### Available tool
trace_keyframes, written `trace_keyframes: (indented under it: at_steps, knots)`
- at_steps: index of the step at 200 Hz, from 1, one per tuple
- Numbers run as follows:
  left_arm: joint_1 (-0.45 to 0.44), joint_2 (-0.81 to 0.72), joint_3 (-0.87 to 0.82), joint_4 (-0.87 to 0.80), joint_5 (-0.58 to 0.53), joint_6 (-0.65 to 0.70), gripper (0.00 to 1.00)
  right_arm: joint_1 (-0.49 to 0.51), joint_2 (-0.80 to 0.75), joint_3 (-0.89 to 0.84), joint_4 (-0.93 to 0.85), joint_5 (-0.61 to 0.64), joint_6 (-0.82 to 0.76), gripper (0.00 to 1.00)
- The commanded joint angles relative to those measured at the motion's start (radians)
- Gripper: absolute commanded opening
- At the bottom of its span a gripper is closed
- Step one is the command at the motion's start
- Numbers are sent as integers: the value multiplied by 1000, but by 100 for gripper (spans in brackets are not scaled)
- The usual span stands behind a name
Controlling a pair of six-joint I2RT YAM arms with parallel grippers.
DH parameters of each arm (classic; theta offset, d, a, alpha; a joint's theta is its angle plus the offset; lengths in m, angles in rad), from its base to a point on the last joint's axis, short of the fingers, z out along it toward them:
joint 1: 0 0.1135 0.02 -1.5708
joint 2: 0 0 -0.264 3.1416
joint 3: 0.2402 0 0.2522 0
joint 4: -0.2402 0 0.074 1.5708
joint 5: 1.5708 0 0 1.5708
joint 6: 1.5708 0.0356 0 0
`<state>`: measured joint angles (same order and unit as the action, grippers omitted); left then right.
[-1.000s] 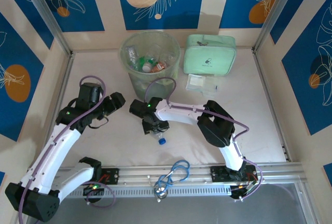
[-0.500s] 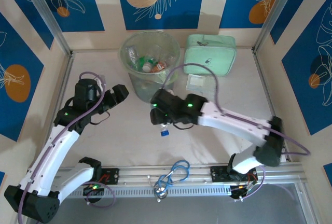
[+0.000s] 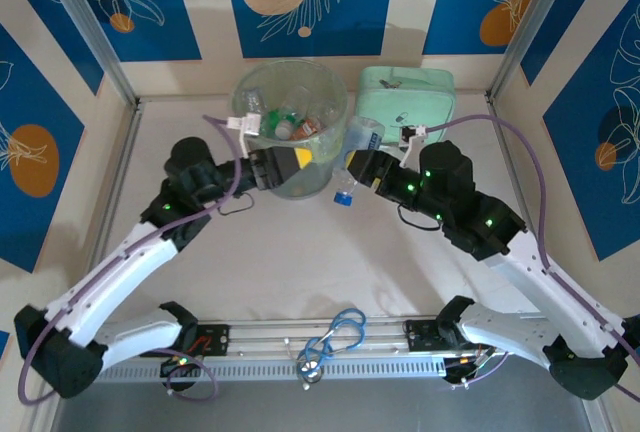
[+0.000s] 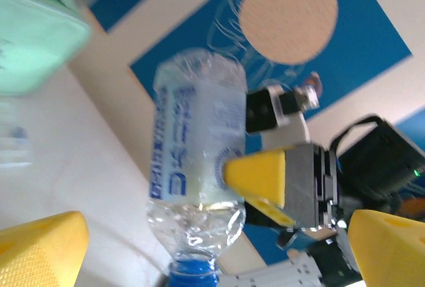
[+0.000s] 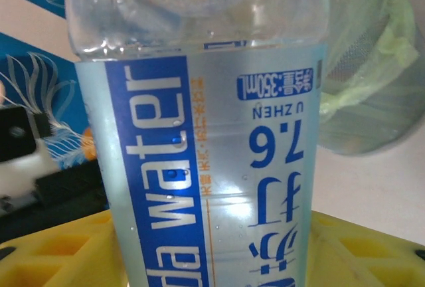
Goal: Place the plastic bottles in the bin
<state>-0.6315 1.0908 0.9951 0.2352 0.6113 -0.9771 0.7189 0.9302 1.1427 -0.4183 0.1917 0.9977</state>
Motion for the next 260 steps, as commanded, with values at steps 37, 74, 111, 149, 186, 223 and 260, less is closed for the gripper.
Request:
trace_keyframes:
  at_steps: [37, 74, 111, 149, 186, 223, 260]
  knots:
    - [-133, 113, 74, 119, 72, 20, 93, -35, -42, -41, 197, -65, 67, 63]
    - [-131, 55, 82, -8, -39, 114, 94, -68, 15, -1, 213, -108, 68, 63]
    - [-104, -50, 155, -409, -441, 290, 98, -96, 128, 119, 191, -117, 24, 63]
    - [0, -146, 248, -764, -876, 312, 100, -168, 305, 283, 180, -190, 30, 63]
    - [149, -135, 281, -928, -860, 286, 99, -200, 500, 475, 119, -263, 48, 61]
    - [200, -61, 265, -926, -718, 280, 96, -202, 648, 603, 93, -305, 58, 61]
    - [217, -23, 238, -889, -662, 282, 96, -202, 770, 712, 54, -335, 57, 64]
